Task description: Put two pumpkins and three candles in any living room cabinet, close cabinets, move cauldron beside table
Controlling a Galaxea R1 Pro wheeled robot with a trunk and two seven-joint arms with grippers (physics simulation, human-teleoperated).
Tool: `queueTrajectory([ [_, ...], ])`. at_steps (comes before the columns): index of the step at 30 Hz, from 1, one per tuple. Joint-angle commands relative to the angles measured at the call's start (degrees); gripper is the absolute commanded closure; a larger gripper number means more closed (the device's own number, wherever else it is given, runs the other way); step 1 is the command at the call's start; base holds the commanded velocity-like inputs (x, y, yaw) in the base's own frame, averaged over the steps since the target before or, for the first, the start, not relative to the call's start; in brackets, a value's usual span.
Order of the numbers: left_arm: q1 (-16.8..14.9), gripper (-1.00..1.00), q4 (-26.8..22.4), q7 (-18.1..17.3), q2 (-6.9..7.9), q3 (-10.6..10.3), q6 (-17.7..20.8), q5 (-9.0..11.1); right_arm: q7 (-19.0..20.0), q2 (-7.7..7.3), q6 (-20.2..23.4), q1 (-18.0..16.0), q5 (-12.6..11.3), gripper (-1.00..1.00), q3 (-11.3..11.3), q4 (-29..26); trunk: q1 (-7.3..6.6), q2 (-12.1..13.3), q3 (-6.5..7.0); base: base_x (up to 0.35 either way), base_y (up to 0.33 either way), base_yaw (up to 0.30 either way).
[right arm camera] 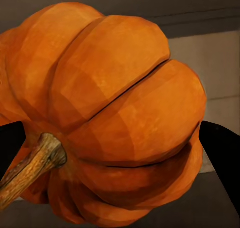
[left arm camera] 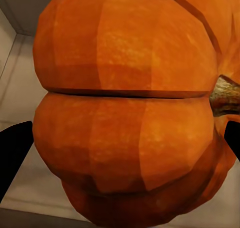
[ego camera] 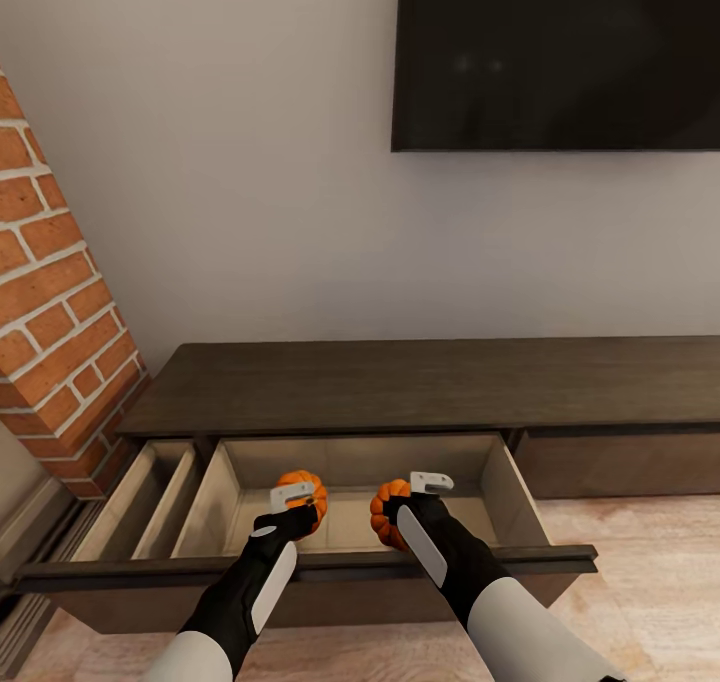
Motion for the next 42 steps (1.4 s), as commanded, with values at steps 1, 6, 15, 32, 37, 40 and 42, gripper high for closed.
queueTrajectory([
  [1,0.0,1.0,-0.1,0.7,0.05,-0.3,0.2,0.5,-0.4,0.0,0.2,0.0,-0.3,1.0,0.1,-0.1,-0.01,0.0,-0.05,0.0,0.0,0.0],
  [6,0.0,1.0,-0.1,0.7,0.05,-0.3,0.3,0.4,-0.5,0.0,0.2,0.0,-0.3,1.0,0.1,-0.1,-0.01,0.0,-0.05,0.132,0.0,0.0],
  [15,0.0,1.0,-0.1,0.7,0.05,-0.2,0.3,0.4,-0.4,0.0,-0.9,0.0,-0.2,1.0,0.1,0.0,-0.01,0.0,-0.05,0.028,0.0,0.0],
  [32,0.0,1.0,-0.1,0.8,-0.07,-0.1,0.4,0.5,-0.4,0.0,-4.6,-0.1,-0.1,1.0,0.2,2.9,-0.01,0.0,-0.05,0.049,0.0,0.0],
  [37,0.0,1.0,-0.1,0.8,-0.1,-0.1,0.4,0.5,-0.4,0.0,-4.6,-0.1,-0.1,1.0,0.2,2.9,-0.01,0.0,-0.05,0.003,0.0,0.0],
  [40,0.0,1.0,-0.1,0.8,-0.12,-0.1,0.5,0.5,-0.4,0.0,-4.6,-0.1,-0.1,1.0,0.2,2.9,0.65,-1.2,-0.59,0.0,0.0,0.0],
  [42,0.0,1.0,-0.1,0.8,-0.13,-0.1,0.7,0.6,-0.4,0.0,-4.6,-0.1,-0.1,1.0,0.2,2.9,0.73,-1.3,-1.03,0.0,0.0,0.0],
])
